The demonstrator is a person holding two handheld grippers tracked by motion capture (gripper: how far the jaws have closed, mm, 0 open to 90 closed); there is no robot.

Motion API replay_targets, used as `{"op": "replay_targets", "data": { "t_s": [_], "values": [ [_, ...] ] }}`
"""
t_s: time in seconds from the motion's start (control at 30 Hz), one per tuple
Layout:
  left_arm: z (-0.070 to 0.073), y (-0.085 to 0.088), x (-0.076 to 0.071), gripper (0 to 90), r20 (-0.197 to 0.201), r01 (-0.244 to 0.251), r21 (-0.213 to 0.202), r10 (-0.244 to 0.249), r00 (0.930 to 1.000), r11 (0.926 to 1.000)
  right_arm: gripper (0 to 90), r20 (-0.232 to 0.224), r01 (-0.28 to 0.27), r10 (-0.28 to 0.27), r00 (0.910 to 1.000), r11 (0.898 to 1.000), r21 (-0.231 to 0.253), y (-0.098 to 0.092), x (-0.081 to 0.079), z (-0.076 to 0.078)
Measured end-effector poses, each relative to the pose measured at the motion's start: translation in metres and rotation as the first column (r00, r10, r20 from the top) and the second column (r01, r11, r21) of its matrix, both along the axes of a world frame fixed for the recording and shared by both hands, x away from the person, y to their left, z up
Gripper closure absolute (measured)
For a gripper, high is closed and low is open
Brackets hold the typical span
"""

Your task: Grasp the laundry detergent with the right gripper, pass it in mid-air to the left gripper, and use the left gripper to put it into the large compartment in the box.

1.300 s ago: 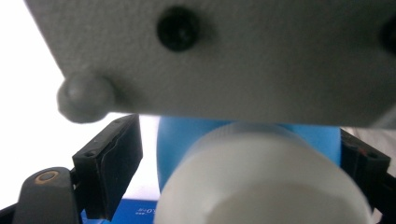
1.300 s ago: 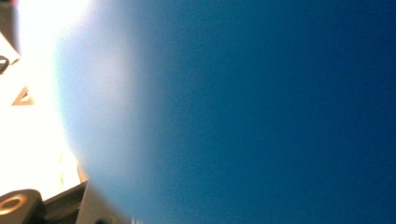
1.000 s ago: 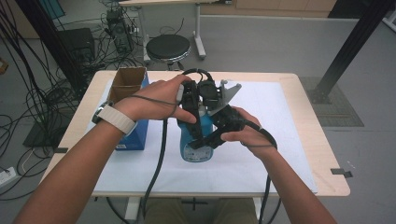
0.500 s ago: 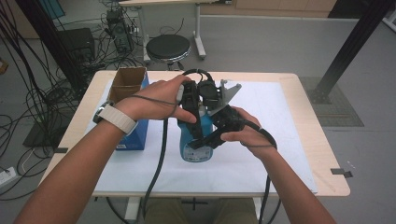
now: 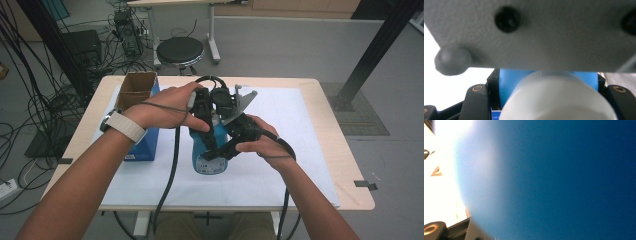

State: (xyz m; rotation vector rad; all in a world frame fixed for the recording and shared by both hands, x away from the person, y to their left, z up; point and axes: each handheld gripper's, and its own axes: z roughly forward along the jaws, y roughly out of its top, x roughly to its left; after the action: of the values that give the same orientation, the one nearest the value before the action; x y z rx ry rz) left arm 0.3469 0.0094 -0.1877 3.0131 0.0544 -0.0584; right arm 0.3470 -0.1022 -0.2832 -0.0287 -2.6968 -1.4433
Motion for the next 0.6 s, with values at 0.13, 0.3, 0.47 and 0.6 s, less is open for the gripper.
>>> {"op": "replay_targets", "data": {
  "t_s": [0.13,0.3,0.47,0.6],
  "values": [
    [-0.0011,0.0008,0.0002,37.7,-0.009,-0.002,-0.002,0.002,1.0,1.0,43.3,-0.001,-0.005,0.005,1.0,1.0,-0.002,0.0009,-0.0002,-0.001],
    [-0.0013,0.0023,0.0002,38.1,-0.008,-0.003,-0.005,0.003,1.0,1.0,43.3,0.004,-0.004,0.004,1.0,1.0,-0.004,0.002,-0.0004,-0.0011],
    [-0.0008,0.0035,0.0005,38.3,-0.011,-0.007,-0.006,0.007,0.9999,1.0,43.3,0.01,0.0,0.0,1.0,1.0,-0.006,0.0025,-0.0002,-0.0007],
    [-0.0012,0.0044,0.0005,38.3,-0.012,-0.009,-0.01,0.009,0.9999,0.9999,43.3,0.006,0.0,0.0,1.0,1.0,-0.008,0.0028,-0.0003,-0.0007]
  ]
}}
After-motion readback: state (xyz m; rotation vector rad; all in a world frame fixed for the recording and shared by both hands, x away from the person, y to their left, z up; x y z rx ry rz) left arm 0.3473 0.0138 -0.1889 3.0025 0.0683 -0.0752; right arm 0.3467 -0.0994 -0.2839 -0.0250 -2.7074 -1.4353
